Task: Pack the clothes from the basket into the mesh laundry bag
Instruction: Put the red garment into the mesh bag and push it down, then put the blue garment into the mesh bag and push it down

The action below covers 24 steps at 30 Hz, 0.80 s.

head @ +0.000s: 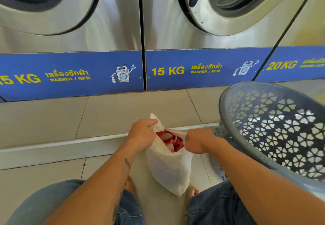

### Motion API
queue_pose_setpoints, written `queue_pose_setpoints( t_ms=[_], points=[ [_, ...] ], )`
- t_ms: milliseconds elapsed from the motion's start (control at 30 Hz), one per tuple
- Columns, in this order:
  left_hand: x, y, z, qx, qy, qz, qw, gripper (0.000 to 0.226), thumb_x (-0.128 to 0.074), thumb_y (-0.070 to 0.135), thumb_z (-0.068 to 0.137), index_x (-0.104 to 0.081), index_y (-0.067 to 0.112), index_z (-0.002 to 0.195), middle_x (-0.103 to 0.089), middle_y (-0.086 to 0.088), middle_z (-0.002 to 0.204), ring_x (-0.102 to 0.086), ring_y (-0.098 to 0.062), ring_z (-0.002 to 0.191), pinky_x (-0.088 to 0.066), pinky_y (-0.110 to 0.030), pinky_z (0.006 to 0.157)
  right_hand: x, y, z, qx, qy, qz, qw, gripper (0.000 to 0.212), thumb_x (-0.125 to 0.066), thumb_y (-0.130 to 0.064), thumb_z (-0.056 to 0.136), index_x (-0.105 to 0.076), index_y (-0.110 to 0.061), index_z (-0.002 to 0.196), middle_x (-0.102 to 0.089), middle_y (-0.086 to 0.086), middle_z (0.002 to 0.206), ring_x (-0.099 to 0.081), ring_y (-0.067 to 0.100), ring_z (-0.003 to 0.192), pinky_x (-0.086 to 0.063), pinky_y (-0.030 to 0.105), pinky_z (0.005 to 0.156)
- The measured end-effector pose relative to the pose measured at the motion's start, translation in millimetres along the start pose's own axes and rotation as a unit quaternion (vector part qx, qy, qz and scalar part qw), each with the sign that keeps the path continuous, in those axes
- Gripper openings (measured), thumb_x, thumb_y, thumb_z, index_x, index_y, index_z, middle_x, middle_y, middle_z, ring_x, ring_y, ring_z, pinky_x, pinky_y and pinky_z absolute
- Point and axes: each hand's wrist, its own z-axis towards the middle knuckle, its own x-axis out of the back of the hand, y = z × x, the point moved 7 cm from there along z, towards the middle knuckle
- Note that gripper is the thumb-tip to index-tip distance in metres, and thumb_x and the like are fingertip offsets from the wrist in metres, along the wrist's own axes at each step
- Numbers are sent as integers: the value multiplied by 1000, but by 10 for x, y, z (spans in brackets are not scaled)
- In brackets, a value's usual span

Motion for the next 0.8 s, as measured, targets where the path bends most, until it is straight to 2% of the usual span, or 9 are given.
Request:
queue_pose_setpoints(
  t_ms=[67, 167, 300, 367, 433, 500, 567, 667, 800],
  points=[
    [-97, 148, -71, -16, -2, -4, 1000, 56, -47, 2, 83, -62, 35, 125, -50, -6, 141, -54, -28, 113, -46, -33, 88, 199, 58, -162, 33, 2, 65, 997, 33, -42, -23, 85, -66, -9, 104, -67, 11, 119, -61, 30, 99, -51, 42, 93],
    [-280, 347, -153, -29, -4, -23, 999, 54, -50, -1, 85, -62, 33, 126, -53, -5, 136, -55, -24, 99, -51, -35, 84, 628, 294, -485, 61, 68, 168, 982, 39, -47, -11, 85, -67, -20, 117, -65, 1, 123, -59, 22, 113, -47, 36, 100],
    [-549, 637, -206, -43, -8, -45, 998, 54, -49, -3, 89, -61, 32, 127, -56, -4, 131, -57, -22, 90, -56, -39, 82, 994, 967, -865, 63, 195, 297, 933, 29, -53, -8, 89, -70, -26, 102, -72, -2, 104, -66, 17, 96, -52, 27, 86],
    [-720, 796, -207, -54, -21, -41, 997, 53, -51, -2, 90, -60, 32, 129, -57, -4, 129, -59, -23, 92, -56, -42, 84, 968, 1432, -903, 32, 221, 315, 923, 29, -52, -6, 88, -69, -27, 100, -74, 1, 97, -69, 22, 88, -56, 29, 78],
    [-873, 924, -191, -66, -27, -29, 997, 53, -52, -1, 91, -58, 32, 131, -57, -6, 129, -59, -23, 91, -56, -43, 86, 778, 1885, -795, -22, 183, 290, 939, 37, -53, -8, 86, -65, -28, 115, -72, 6, 103, -69, 26, 91, -57, 38, 84],
    [-980, 1005, -146, -72, -24, -13, 997, 54, -50, -2, 91, -55, 32, 133, -56, -8, 133, -57, -23, 92, -55, -43, 87, 469, 2231, -620, -68, 103, 227, 966, 54, -58, -16, 86, -50, -28, 138, -65, 9, 125, -64, 28, 108, -51, 41, 96],
    [-1045, 1042, -62, -72, -11, 17, 997, 56, -47, -2, 92, -51, 32, 137, -52, -9, 139, -56, -26, 99, -52, -42, 89, 162, 2490, -428, -100, 33, 178, 978, 73, -63, -27, 84, -32, -29, 151, -51, 12, 146, -54, 33, 126, -46, 42, 103],
    [-1116, 1022, 120, -57, 0, 54, 997, 55, -47, 3, 93, -47, 32, 140, -47, -7, 145, -50, -32, 121, -46, -44, 96, -171, 2770, -115, -130, -45, 101, 985, 90, -66, -29, 78, -20, -34, 155, -49, 13, 147, -57, 34, 121, -51, 44, 98],
    [-1225, 988, 362, -24, -16, 72, 997, 59, -50, 13, 86, -45, 34, 141, -45, -3, 145, -44, -30, 129, -40, -44, 104, -570, 2928, 297, -131, -155, 13, 979, 99, -71, -43, 76, -13, -36, 156, -38, 7, 156, -47, 34, 133, -47, 43, 99]
  ],
)
